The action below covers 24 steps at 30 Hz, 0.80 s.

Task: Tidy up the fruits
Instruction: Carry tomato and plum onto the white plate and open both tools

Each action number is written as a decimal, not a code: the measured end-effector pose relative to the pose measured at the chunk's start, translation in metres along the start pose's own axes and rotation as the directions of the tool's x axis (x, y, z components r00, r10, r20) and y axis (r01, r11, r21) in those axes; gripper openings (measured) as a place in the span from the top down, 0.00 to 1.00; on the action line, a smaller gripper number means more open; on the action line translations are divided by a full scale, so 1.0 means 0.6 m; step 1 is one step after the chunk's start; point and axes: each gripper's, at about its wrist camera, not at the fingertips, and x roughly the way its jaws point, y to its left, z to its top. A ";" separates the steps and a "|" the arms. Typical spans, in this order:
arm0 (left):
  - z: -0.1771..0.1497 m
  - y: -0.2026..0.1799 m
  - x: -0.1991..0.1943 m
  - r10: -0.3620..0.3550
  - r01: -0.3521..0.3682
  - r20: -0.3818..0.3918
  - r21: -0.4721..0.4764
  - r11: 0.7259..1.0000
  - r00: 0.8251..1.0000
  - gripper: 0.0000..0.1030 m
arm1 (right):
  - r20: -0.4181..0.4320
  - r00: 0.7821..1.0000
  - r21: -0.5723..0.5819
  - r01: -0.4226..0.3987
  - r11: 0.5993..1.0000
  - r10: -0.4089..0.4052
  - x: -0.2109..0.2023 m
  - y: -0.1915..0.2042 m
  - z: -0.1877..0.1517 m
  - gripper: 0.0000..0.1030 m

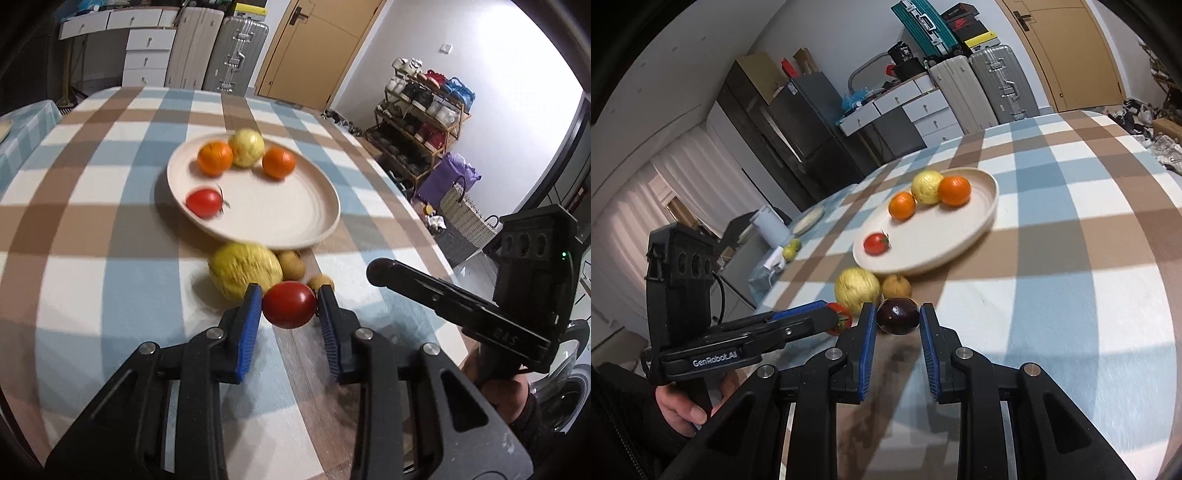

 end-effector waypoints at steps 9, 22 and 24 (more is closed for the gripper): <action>0.114 -0.002 0.012 -0.007 0.003 0.056 0.063 0.998 0.998 0.72 | 0.002 1.000 -0.019 -0.009 1.000 0.009 0.041 -0.010 0.077 0.76; 0.209 0.047 0.124 -0.021 0.023 -0.022 0.061 0.998 1.000 0.72 | -0.045 0.999 -0.080 -0.017 0.997 0.014 0.124 -0.027 0.166 0.76; 0.214 0.053 0.146 -0.023 0.026 -0.042 0.071 0.997 0.999 0.72 | -0.060 0.998 -0.077 -0.026 0.997 0.021 0.140 -0.031 0.171 0.76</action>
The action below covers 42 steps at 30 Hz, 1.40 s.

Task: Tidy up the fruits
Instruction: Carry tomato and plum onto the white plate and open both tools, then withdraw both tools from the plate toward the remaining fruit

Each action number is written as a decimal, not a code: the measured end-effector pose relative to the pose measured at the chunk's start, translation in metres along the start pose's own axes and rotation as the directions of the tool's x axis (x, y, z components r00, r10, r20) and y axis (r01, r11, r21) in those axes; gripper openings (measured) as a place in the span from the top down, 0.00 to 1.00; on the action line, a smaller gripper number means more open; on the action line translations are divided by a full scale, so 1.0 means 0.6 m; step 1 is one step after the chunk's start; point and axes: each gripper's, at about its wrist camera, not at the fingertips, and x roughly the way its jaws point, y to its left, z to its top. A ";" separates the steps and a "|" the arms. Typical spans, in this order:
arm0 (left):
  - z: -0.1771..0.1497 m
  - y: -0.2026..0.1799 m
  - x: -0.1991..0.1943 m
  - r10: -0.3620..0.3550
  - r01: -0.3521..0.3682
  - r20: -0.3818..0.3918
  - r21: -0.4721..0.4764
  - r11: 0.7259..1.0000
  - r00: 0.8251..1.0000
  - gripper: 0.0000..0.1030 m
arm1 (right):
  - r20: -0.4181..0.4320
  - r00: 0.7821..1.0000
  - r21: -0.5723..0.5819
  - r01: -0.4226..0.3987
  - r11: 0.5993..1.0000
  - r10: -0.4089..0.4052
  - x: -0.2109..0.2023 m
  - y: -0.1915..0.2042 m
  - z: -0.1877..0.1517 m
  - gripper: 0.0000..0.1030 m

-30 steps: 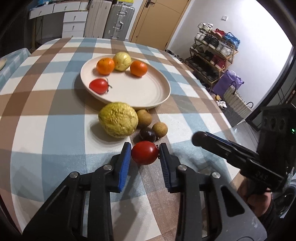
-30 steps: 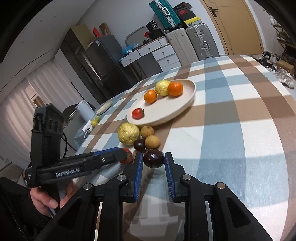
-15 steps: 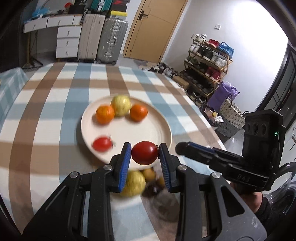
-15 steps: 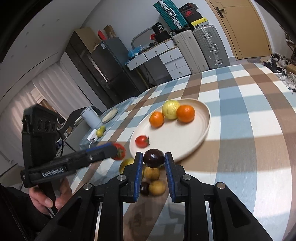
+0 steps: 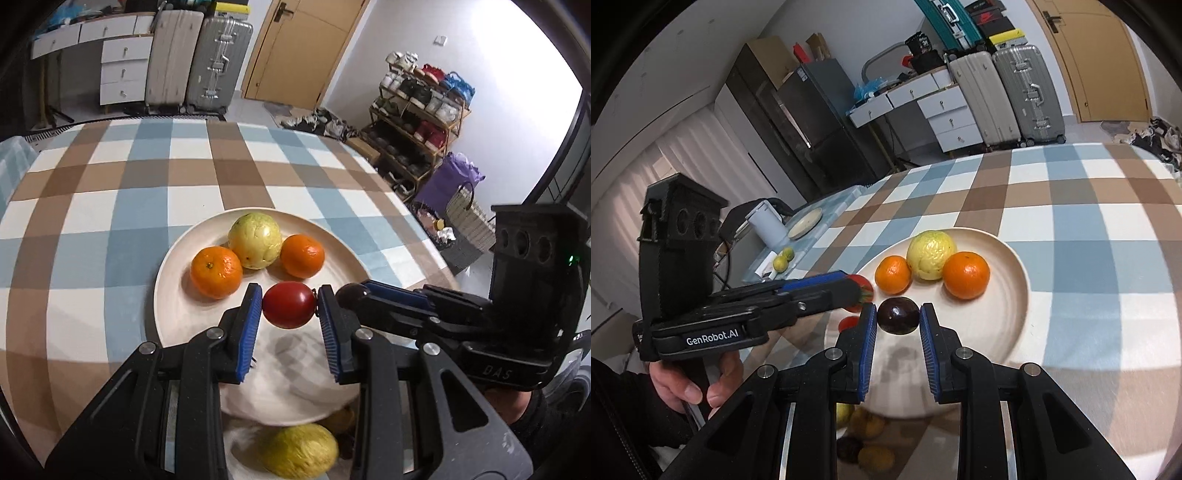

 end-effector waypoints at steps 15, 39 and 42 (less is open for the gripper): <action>0.026 0.018 0.073 -0.011 0.011 -0.038 0.010 1.000 0.999 0.72 | -0.081 0.997 0.045 0.018 0.999 -0.015 0.067 -0.041 0.012 0.76; -0.013 -0.034 -0.080 0.089 -0.092 0.112 0.021 0.996 0.990 0.24 | 0.074 0.996 0.007 0.055 0.998 -0.055 -0.061 0.014 -0.012 0.15; -0.032 -0.047 -0.117 0.116 -0.120 0.147 0.014 0.993 0.982 0.18 | 0.089 0.993 0.000 0.079 0.997 -0.078 -0.087 0.026 -0.023 0.10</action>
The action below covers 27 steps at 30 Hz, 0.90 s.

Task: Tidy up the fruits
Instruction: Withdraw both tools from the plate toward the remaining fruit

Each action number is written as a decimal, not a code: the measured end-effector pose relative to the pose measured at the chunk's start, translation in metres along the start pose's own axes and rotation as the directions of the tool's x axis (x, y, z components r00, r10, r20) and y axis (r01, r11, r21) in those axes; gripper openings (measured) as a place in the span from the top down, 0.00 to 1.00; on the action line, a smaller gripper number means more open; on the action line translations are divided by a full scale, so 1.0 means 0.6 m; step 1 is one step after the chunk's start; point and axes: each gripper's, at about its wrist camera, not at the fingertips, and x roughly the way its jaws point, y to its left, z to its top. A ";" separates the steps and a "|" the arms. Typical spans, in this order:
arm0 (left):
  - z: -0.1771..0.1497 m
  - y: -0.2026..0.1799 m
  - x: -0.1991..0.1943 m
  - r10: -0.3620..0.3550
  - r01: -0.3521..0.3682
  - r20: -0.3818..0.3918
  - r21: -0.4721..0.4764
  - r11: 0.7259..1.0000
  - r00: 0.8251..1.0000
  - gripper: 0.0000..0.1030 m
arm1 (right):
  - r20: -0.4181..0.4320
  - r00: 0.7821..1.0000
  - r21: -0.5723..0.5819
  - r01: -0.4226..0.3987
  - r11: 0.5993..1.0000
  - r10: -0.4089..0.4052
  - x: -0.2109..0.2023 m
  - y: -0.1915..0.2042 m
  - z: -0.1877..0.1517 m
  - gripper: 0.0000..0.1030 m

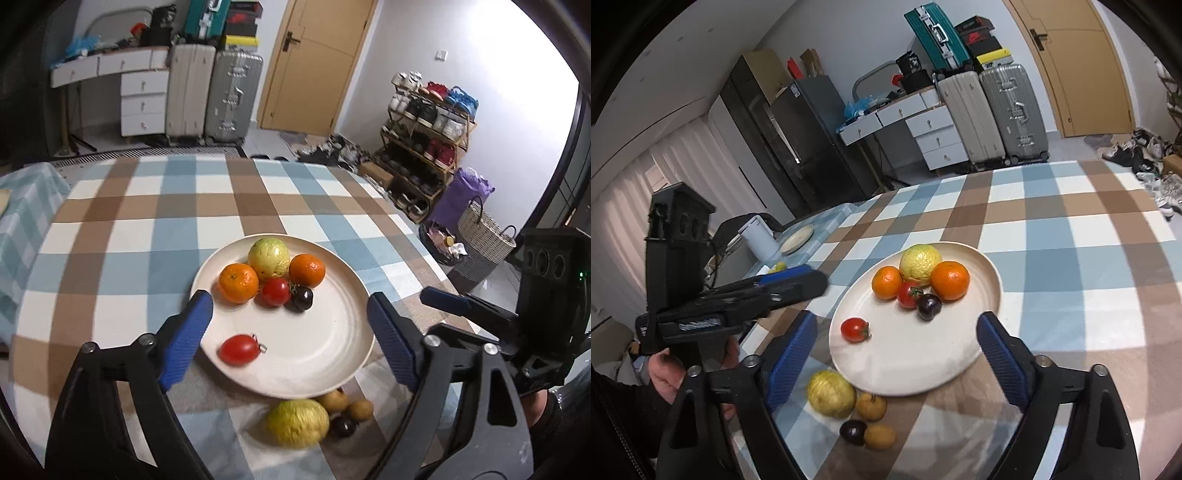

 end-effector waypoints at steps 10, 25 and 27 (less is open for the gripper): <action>-0.078 -0.020 -0.090 0.075 -0.073 0.054 -0.022 0.997 0.996 0.01 | 0.012 1.000 -0.039 -0.003 0.999 0.004 -0.055 0.036 -0.052 0.06; -0.209 0.036 -0.085 0.118 -0.127 -0.053 -0.205 0.971 0.992 0.01 | -0.055 0.998 -0.056 0.029 0.998 -0.032 -0.035 0.057 -0.119 0.04; -0.214 0.038 -0.080 0.115 -0.126 -0.064 -0.211 0.969 0.991 0.01 | -0.068 0.997 -0.049 0.031 0.998 -0.034 -0.027 0.054 -0.124 0.04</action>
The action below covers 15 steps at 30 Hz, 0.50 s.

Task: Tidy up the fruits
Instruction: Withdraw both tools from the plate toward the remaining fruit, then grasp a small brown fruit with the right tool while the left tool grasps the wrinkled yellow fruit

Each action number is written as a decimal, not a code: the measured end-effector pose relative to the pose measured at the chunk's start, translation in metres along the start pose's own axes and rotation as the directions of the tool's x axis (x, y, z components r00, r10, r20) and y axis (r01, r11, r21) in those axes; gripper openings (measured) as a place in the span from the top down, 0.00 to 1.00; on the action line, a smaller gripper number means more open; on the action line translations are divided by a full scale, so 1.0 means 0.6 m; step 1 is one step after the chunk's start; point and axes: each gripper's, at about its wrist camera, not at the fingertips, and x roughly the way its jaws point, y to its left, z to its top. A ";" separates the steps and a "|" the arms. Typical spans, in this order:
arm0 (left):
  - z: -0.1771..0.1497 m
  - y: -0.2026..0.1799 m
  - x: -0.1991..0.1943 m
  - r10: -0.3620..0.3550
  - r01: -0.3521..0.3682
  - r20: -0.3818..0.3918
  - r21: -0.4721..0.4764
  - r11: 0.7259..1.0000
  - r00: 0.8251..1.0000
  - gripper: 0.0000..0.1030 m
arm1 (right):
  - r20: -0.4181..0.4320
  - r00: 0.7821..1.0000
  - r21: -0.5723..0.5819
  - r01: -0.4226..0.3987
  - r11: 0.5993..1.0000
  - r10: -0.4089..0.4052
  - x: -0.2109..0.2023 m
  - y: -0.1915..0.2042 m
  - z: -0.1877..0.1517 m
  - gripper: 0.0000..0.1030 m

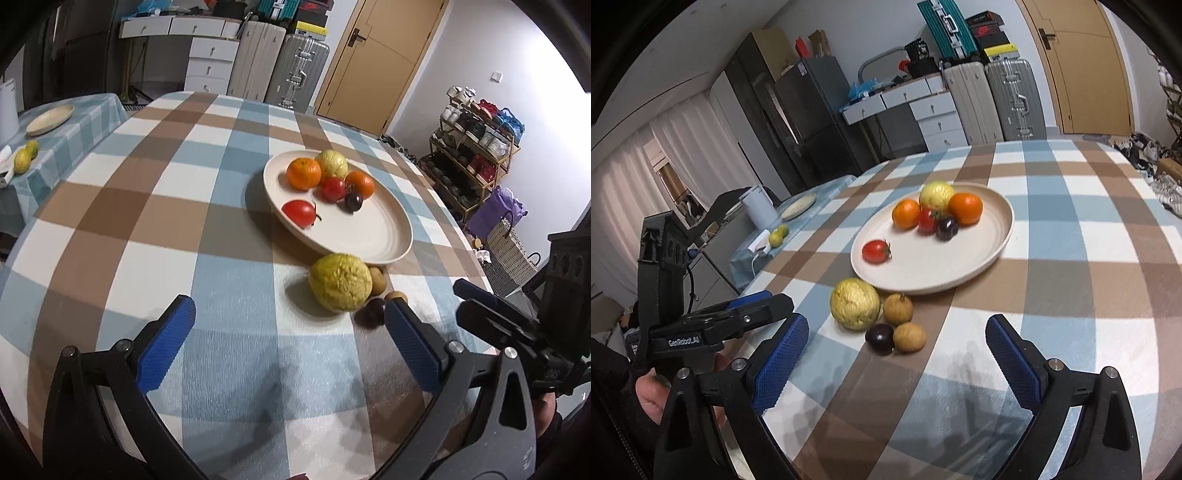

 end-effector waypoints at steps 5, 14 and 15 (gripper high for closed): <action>-0.002 0.002 0.010 -0.027 0.027 -0.028 -0.021 0.999 0.999 0.01 | -0.035 0.999 0.037 -0.018 0.999 0.019 0.021 -0.007 -0.007 0.04; -0.009 -0.001 0.027 -0.071 0.069 -0.063 -0.035 0.997 0.995 0.01 | -0.103 0.995 0.104 0.011 0.995 0.000 0.052 -0.022 -0.006 0.19; -0.010 0.000 0.030 -0.083 0.080 -0.075 -0.049 0.996 0.994 0.01 | -0.111 0.994 0.108 0.015 0.994 -0.003 0.055 -0.023 -0.007 0.23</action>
